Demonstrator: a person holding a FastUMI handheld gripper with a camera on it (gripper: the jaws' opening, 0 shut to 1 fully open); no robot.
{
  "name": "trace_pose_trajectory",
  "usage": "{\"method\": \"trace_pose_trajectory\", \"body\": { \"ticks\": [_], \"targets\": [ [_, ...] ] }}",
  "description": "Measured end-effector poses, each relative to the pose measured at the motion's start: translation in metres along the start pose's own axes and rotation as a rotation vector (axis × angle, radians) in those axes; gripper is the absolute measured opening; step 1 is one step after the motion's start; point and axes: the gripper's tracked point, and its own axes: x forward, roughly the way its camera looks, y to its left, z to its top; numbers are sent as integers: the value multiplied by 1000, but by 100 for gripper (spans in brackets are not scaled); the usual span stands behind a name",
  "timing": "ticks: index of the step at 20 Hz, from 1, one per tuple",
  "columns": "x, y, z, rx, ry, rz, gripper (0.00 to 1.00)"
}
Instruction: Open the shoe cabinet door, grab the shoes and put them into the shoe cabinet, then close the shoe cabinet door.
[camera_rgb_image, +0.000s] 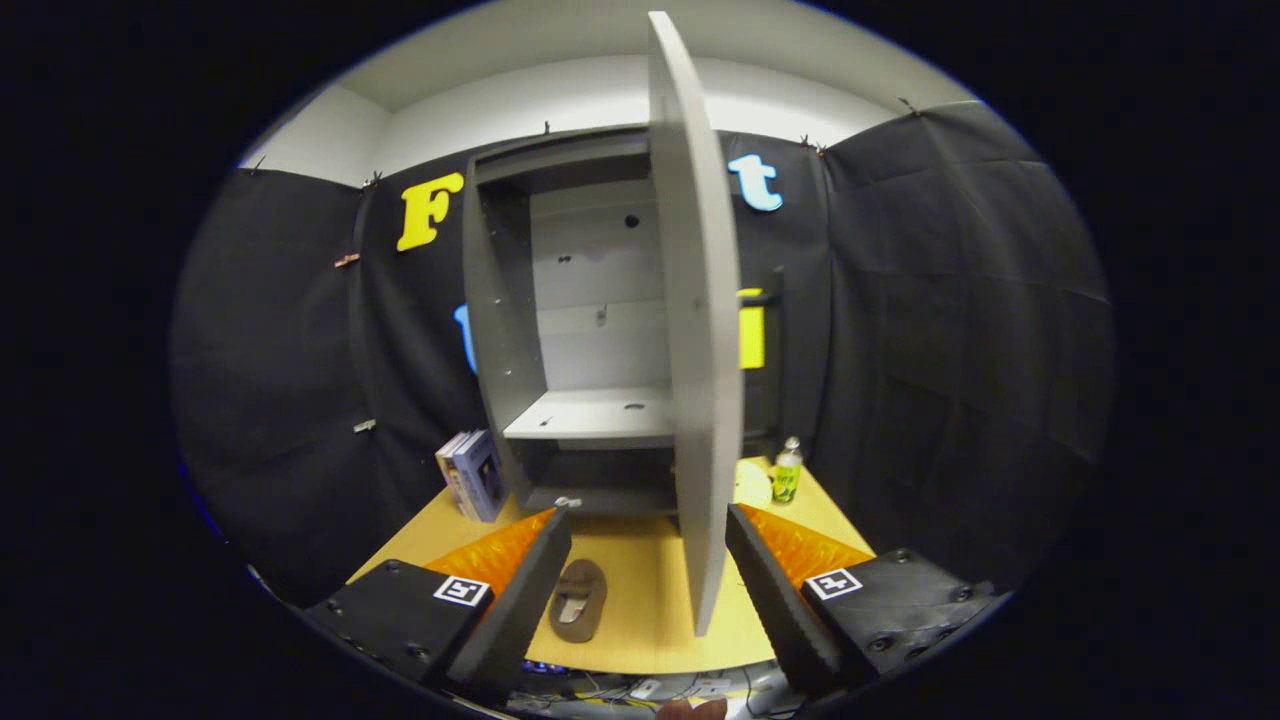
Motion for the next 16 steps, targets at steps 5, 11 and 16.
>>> {"method": "trace_pose_trajectory", "body": {
  "ticks": [5, 11, 16],
  "targets": [
    [40, 62, -82, 56, 174, 97, 99],
    [115, 105, -176, 40, 320, 130, 99],
    [166, 118, -255, 45, 445, 132, 99]
  ]
}}
